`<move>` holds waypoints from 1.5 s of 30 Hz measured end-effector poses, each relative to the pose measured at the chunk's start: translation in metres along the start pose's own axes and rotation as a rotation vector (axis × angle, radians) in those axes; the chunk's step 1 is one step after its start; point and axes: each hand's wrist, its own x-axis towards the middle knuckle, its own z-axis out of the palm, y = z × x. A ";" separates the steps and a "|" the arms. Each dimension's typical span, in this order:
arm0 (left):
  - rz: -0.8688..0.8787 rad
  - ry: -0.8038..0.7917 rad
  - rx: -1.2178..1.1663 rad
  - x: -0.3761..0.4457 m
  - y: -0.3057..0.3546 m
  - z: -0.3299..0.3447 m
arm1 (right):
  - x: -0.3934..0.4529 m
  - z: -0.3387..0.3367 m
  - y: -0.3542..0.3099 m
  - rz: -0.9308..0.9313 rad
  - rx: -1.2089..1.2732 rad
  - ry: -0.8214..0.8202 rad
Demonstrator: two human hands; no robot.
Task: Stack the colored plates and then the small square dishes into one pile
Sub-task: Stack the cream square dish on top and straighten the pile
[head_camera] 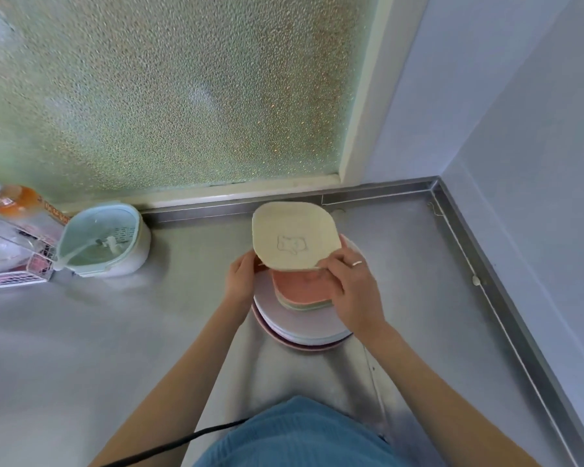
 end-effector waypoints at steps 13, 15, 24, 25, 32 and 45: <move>0.034 -0.081 0.097 -0.021 -0.001 0.009 | -0.032 -0.020 0.000 0.178 -0.031 -0.247; 0.027 -0.074 0.111 -0.022 -0.001 0.010 | -0.030 -0.022 -0.001 0.202 0.004 -0.239; 0.245 -0.089 0.511 -0.025 0.004 0.011 | -0.010 -0.017 -0.004 0.546 0.222 -0.253; 0.249 -0.091 0.519 -0.025 0.004 0.012 | -0.010 -0.014 -0.002 0.554 0.209 -0.288; 0.205 -0.104 0.410 -0.015 0.003 0.013 | 0.000 -0.013 0.003 0.610 0.298 -0.266; -0.127 -0.051 0.018 -0.007 -0.049 0.002 | -0.039 0.000 0.052 1.008 0.639 -0.099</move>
